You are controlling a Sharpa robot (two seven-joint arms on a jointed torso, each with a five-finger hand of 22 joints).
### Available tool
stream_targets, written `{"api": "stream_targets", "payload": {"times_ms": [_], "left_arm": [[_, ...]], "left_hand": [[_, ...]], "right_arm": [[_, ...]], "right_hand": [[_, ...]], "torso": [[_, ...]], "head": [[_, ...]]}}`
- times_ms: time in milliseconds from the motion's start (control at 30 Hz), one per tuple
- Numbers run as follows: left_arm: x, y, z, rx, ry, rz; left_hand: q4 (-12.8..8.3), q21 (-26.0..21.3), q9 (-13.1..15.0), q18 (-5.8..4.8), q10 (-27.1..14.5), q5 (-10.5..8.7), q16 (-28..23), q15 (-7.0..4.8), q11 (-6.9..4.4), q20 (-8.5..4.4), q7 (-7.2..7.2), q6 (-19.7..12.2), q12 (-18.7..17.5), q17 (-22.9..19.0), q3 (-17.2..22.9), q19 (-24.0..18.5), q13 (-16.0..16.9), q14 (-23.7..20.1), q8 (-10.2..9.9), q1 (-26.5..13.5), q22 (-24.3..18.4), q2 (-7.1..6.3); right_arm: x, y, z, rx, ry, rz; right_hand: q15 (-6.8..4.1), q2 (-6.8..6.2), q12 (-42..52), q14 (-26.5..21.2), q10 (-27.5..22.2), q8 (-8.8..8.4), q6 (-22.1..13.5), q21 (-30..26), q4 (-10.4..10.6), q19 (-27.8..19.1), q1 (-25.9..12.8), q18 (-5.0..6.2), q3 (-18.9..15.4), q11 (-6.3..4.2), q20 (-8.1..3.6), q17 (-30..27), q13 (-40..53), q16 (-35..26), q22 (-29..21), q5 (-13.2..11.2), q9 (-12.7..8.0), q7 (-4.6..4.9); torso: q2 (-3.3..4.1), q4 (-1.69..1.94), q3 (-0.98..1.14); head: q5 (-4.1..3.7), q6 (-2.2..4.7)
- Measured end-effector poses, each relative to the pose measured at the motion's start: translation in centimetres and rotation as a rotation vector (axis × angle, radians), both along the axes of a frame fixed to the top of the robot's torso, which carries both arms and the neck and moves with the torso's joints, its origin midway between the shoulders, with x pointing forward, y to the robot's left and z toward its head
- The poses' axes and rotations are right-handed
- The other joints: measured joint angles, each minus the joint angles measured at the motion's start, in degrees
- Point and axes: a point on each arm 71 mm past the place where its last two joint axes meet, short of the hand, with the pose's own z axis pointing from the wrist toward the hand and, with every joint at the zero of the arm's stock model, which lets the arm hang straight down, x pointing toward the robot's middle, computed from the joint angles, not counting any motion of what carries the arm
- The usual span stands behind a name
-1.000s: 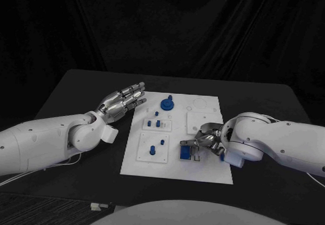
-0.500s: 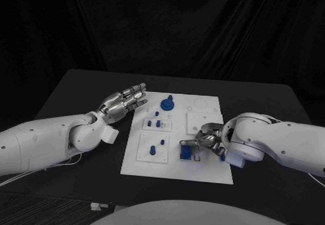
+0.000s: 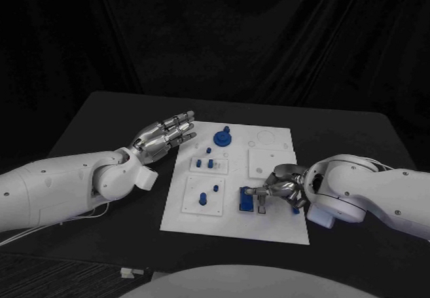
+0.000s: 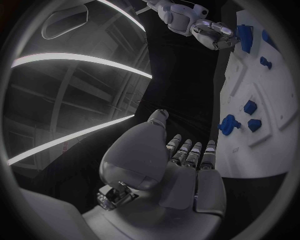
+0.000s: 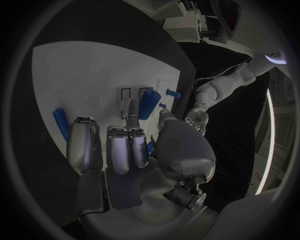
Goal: Assemble the parts on the task board
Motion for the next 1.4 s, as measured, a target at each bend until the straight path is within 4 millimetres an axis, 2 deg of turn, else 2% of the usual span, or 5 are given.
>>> {"api": "stream_targets", "payload": {"times_ms": [200,400,567,1033,1400], "left_arm": [[0.0,0.0,0.0,0.001,0.002,-0.001],[0.0,0.0,-0.1,0.001,0.003,-0.002],[0.0,0.0,-0.1,0.001,0.004,-0.003],[-0.1,0.1,-0.1,0.001,0.007,-0.004],[-0.1,0.0,-0.1,0.001,0.01,-0.008]], "left_hand": [[0.0,0.0,0.0,0.0,0.0,0.0,0.0,0.0,0.0,0.21,0.0,0.0,0.0,0.0,0.0,0.21,0.0,0.0,0.0,0.0,0.0,0.0],[0.0,0.0,0.0,0.0,0.0,0.0,0.0,0.0,0.0,0.21,0.0,0.0,0.0,-0.01,0.0,0.21,0.0,0.0,0.0,0.0,-0.01,0.0],[0.0,0.0,0.0,0.0,0.0,0.0,0.0,0.0,0.0,0.21,0.0,0.0,0.0,-0.01,0.0,0.21,0.0,0.0,0.0,0.0,-0.01,0.0],[-0.17,0.0,0.0,0.0,0.0,0.0,0.0,0.0,0.0,0.21,0.0,0.0,0.0,-0.02,0.17,0.21,0.0,0.0,0.0,0.0,0.05,0.0],[-0.16,0.0,0.0,0.0,0.0,0.0,0.0,0.0,0.0,0.21,0.0,0.0,0.0,-0.03,0.16,0.21,0.0,0.0,0.0,0.0,0.04,0.0]], "right_arm": [[-0.3,0.2,0.9,0.0,-0.122,0.068],[-0.4,0.7,1.2,-0.037,-0.241,0.159],[-0.4,1.0,1.1,-0.061,-0.294,0.207],[-0.6,1.6,-0.1,-0.092,-0.315,0.262],[-0.8,1.6,-0.5,-0.097,-0.313,0.272]], "right_hand": [[-0.22,-1.19,0.0,0.23,-0.08,7.19,-3.2,0.77,-0.57,-0.12,3.39,0.01,-0.44,-0.33,-0.12,0.0,0.0,0.0,-0.01,-0.07,7.4,-0.56],[-1.02,-3.69,0.0,0.04,-0.1,17.82,-7.3,0.77,0.74,-0.17,6.35,0.0,0.2,-1.15,-0.79,0.0,0.0,0.0,-0.01,-2.81,19.39,-1.5],[-1.26,-4.41,0.0,0.2,-0.1,25.98,-4.5,0.77,1.42,0.01,7.06,0.0,0.76,-1.55,-1.03,0.0,0.0,0.0,-0.01,-3.25,25.84,-1.9],[-1.42,-3.3,0.0,0.06,-0.09,30.11,-2.86,0.27,-0.31,0.0,10.98,0.0,1.98,-1.96,-1.44,0.0,-0.01,0.0,-0.02,-1.26,28.28,-2.3],[-1.61,-1.92,0.0,0.25,-0.1,30.34,-2.75,-0.08,-2.32,0.0,13.18,0.0,2.24,-1.96,-1.44,0.02,-0.01,0.0,-0.03,8.68,28.27,-2.41]], "torso": [[-0.01,-0.01,0.02],[-0.01,0.0,0.01],[0.01,0.02,0.0],[0.04,0.03,-0.01],[0.02,0.03,-0.01]], "head": [[-0.3,0.0],[-0.29,0.0],[-0.15,0.0],[-0.08,0.0],[-0.13,0.0]]}}
